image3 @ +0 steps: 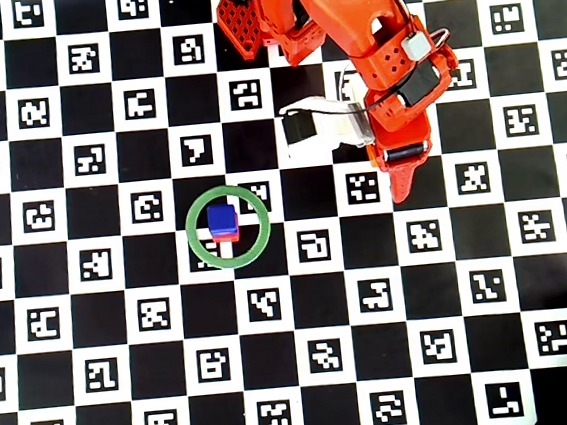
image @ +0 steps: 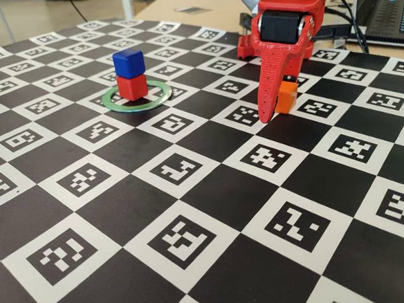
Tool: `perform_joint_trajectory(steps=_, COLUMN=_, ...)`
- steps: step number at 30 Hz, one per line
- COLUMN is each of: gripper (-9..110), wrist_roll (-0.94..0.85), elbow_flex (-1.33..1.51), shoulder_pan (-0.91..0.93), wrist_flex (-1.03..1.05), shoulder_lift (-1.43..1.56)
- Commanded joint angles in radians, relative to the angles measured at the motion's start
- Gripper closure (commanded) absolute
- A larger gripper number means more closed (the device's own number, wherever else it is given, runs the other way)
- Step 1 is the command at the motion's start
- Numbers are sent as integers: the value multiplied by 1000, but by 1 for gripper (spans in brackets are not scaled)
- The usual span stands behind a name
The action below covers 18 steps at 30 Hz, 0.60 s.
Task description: Grab the red cube then put it in the green circle then put the blue cube on top and finally the orange cube on top
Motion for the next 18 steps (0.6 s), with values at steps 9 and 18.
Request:
perform_joint_trajectory(steps=9, gripper=94, wrist_roll=8, elbow_flex=-35, shoulder_pan=20, wrist_flex=2, shoulder_lift=17)
perform_joint_trajectory(steps=18, gripper=97, wrist_roll=12, elbow_flex=-72, shoulder_pan=21, wrist_flex=69, shoulder_lift=43)
